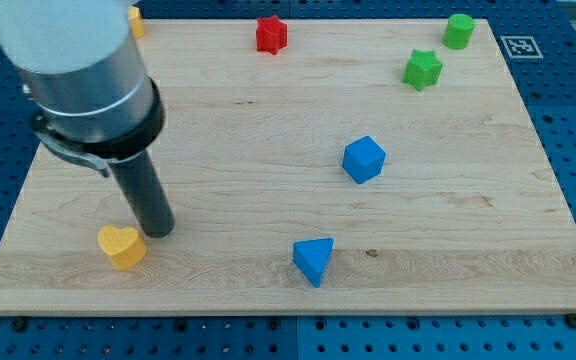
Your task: Slide the yellow heart to the bottom left
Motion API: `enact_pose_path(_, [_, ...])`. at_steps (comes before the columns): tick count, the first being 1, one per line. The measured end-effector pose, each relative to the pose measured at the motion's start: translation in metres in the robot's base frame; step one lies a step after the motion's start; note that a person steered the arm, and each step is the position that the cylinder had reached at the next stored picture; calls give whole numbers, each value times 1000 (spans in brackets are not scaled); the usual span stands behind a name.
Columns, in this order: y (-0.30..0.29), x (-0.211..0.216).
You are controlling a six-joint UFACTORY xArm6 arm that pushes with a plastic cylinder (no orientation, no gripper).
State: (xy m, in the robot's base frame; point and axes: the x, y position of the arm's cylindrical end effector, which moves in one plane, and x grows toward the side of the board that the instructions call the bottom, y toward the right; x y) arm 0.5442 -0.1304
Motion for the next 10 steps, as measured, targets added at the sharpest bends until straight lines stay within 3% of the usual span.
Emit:
enact_pose_path(1, [12, 11])
enact_pose_path(9, [-68, 28])
enact_pose_path(10, [-52, 26])
